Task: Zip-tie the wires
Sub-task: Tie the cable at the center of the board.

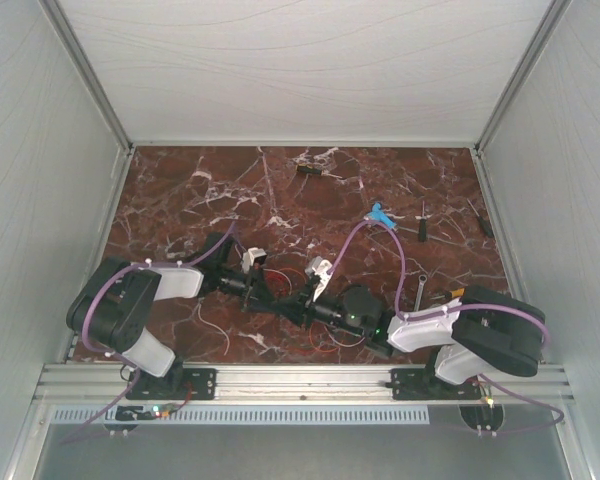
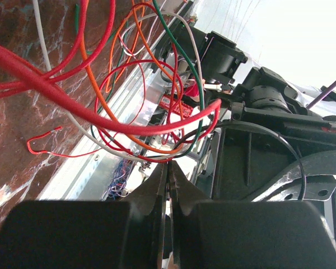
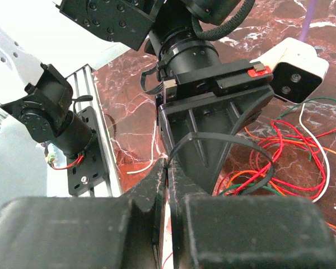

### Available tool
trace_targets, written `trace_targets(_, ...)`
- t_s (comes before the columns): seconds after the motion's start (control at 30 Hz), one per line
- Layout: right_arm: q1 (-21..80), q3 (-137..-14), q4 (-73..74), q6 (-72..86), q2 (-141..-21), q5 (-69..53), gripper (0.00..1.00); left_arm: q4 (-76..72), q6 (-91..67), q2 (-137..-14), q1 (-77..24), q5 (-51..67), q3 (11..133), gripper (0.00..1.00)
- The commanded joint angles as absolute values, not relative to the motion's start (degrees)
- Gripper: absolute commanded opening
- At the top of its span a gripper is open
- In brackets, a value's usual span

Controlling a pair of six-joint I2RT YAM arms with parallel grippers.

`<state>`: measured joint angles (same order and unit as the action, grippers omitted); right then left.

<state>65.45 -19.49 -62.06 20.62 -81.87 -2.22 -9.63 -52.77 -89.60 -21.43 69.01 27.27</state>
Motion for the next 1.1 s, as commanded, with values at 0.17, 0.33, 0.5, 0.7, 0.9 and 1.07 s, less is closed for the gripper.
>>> trace_targets(0.17,64.57,-18.65,-66.14,19.69,-82.5,-0.97,0.0,-10.47,-53.33,-89.11,-21.73,69.53,28.03,0.0)
trace_targets(0.33,64.53,-19.02,-67.0,20.04,-83.6,-1.45,0.0,-10.06,-53.05,-89.11,-21.7,69.45,28.21,0.0)
trace_targets(0.5,64.46,-19.43,-66.83,19.62,-83.22,-0.69,0.0,-9.81,-52.87,-89.12,-21.71,69.43,28.22,0.0)
trace_targets(0.7,64.03,-18.92,-66.25,19.43,-81.32,-0.09,0.0,-9.45,-52.56,-89.42,-21.72,69.28,28.47,0.0)
trace_targets(0.9,63.9,-19.2,-65.79,19.34,-80.76,-0.54,0.0,-9.25,-52.47,-89.55,-21.8,69.25,28.58,0.0)
trace_targets(1.07,63.9,-19.34,-67.12,20.39,-82.41,-1.97,0.0,-9.14,-52.4,-89.6,-21.8,69.25,28.58,0.0)
